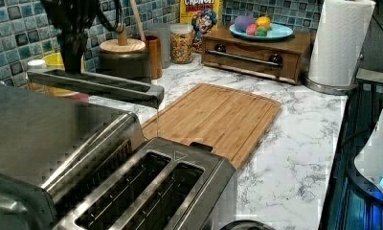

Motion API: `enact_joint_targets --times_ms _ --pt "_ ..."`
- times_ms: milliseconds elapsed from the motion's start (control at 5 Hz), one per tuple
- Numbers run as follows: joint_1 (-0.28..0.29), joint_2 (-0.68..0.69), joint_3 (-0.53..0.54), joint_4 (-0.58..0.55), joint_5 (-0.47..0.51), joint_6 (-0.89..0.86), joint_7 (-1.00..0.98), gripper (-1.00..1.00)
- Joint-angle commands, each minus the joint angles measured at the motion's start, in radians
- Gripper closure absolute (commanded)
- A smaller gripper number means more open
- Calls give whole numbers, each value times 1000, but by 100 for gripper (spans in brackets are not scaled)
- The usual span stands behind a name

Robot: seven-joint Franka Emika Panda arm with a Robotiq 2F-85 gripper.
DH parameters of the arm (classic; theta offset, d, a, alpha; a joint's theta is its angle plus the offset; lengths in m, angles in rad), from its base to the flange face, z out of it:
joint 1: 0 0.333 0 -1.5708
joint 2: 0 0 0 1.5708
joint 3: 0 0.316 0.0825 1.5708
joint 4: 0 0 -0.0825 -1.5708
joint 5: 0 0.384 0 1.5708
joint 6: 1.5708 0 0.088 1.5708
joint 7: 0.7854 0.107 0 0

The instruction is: Close the oven.

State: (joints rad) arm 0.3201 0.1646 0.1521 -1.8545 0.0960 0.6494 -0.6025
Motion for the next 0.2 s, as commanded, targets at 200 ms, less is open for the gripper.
enact_joint_targets --times_ms 200 --pt "-10 -112 -33 35 20 40 -51 100"
